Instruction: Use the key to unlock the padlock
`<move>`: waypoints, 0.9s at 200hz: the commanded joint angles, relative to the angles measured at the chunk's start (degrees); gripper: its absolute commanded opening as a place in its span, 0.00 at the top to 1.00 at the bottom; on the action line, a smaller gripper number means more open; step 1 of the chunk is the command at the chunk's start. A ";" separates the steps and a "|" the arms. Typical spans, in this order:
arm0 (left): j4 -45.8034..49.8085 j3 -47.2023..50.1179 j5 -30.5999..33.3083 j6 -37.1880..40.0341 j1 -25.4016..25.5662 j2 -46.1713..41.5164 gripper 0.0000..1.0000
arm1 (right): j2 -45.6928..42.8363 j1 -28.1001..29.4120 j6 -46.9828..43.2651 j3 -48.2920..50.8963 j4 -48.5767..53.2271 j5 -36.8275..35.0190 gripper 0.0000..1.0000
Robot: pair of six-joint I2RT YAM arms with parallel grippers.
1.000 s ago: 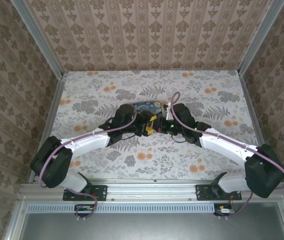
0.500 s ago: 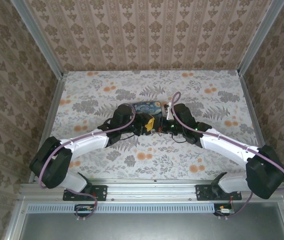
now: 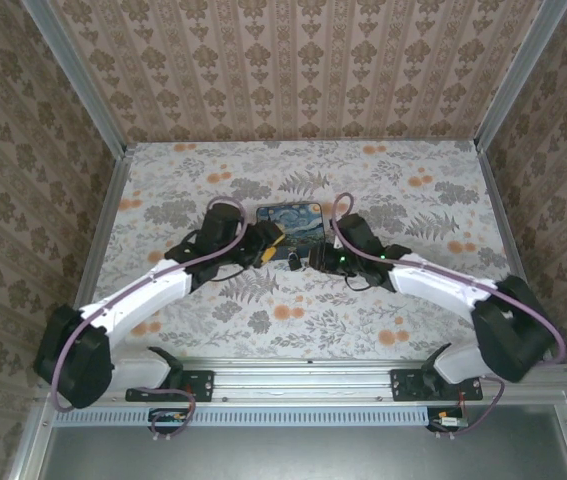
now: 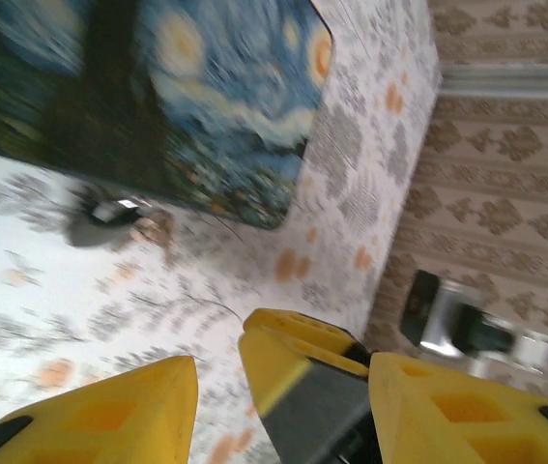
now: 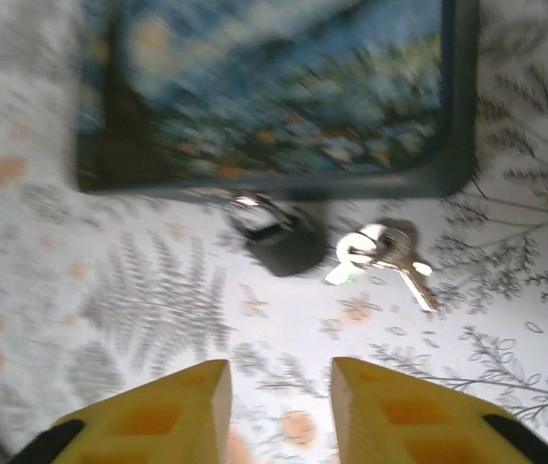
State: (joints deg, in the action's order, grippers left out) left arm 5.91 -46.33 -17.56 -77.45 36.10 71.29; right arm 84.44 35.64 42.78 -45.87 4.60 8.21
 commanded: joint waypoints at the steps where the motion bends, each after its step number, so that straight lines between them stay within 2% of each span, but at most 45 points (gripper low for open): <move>1: 9.56 1.61 3.06 8.94 -3.08 -2.42 0.49 | 5.65 0.59 3.81 0.42 -3.46 -0.30 0.62; 30: 10.21 4.94 2.88 9.32 -6.13 -5.28 0.49 | 11.83 1.37 6.19 -3.14 -4.04 -4.12 0.58; 67: 11.54 5.72 2.56 10.43 -8.01 -7.53 0.49 | 16.42 1.42 7.20 -6.45 -2.67 -5.73 0.58; 101: 11.19 6.31 2.21 10.82 -8.68 -7.92 0.50 | 16.69 1.45 9.65 -6.45 -4.87 -5.56 0.60; 148: 9.46 6.95 0.44 10.87 -9.21 -7.72 0.51 | 19.45 1.35 11.44 -9.74 -0.66 -7.32 0.64; 180: 9.71 7.43 -0.01 11.44 -9.67 -8.83 0.51 | 19.11 1.36 11.44 -10.01 0.32 -9.08 0.60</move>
State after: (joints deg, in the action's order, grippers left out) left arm 15.86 -39.70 -16.56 -67.64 27.22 64.01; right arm 103.00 36.80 53.19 -54.81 1.93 1.93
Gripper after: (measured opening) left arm 0.491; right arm 0.390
